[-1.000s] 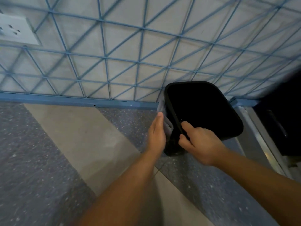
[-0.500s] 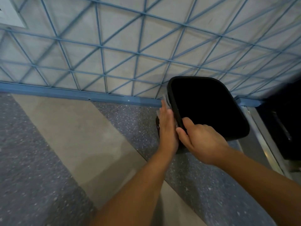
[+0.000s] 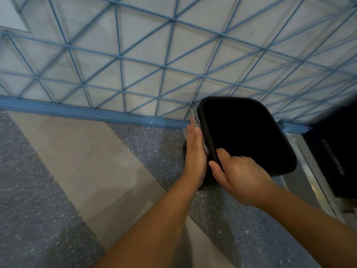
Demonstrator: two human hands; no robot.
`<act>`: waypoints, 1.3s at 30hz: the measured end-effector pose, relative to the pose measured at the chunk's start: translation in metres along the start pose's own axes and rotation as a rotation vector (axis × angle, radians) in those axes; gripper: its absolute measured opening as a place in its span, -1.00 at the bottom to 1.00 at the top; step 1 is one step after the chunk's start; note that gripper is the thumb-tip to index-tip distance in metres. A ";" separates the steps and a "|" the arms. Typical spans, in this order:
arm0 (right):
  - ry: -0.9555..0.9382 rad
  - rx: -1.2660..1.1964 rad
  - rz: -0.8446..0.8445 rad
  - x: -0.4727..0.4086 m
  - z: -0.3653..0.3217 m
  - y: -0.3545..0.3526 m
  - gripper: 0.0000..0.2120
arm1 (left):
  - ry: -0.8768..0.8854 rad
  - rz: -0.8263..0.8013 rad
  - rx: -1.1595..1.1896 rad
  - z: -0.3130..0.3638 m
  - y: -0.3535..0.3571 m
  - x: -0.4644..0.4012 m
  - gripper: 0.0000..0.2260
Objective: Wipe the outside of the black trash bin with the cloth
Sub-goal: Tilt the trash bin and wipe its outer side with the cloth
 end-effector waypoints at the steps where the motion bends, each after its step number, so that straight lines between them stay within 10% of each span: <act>1: -0.008 -0.007 0.007 0.001 0.000 0.000 -0.68 | 0.023 -0.019 -0.009 0.003 0.000 0.001 -0.22; 39: 0.021 0.002 0.056 0.003 0.001 0.000 -0.63 | 0.043 -0.047 -0.030 0.009 -0.005 0.007 -0.08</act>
Point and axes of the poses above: each hand's wrist, its own x-axis away from the middle knuckle, its own y-axis out of the palm, z = x × y, the point moved 4 cm from there along -x, towards the middle knuckle, and after that the axes turned 14 degrees about z, right-handed, at the moved point
